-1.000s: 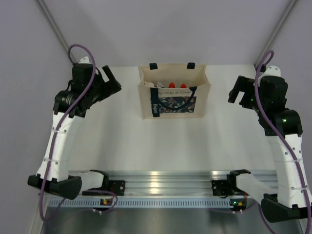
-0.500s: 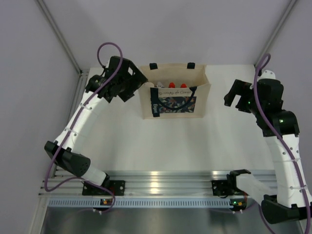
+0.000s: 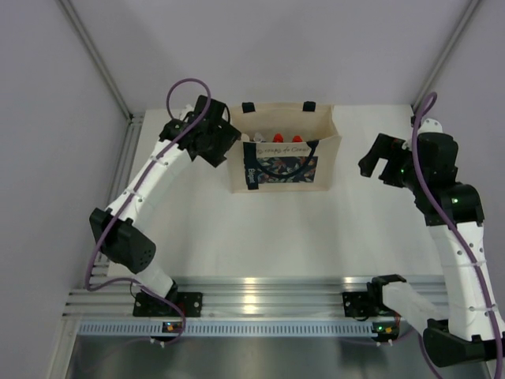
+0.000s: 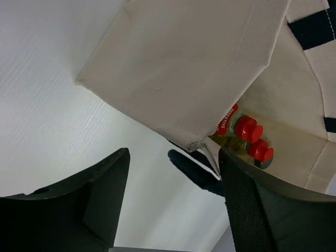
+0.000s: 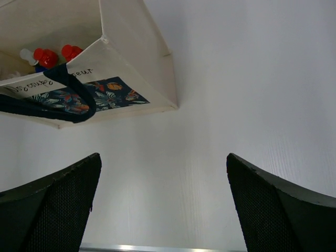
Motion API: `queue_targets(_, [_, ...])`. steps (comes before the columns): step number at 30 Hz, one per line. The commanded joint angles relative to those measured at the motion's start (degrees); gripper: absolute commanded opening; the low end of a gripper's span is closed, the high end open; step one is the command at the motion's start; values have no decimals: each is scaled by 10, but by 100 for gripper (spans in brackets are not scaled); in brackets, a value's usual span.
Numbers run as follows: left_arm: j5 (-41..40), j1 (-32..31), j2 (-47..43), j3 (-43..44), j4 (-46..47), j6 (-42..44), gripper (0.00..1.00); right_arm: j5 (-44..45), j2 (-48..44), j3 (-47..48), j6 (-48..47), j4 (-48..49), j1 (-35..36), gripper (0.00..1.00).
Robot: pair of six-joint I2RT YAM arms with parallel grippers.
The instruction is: Take the personal care products out of the canvas bag
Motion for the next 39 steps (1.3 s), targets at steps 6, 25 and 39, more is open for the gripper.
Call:
queue_targets(6, [-24,-11,-5,-29,21,-41,47,-38,-15,-13,8,-2,0,99])
queue_targets(25, [20,-26,-82,-209,107,-64,0,-177,97,106,-17,47,43,95])
queue_targets(39, [-4,-29,-116,-252,107,-73,0,-54,335,321,-59,83,296,87])
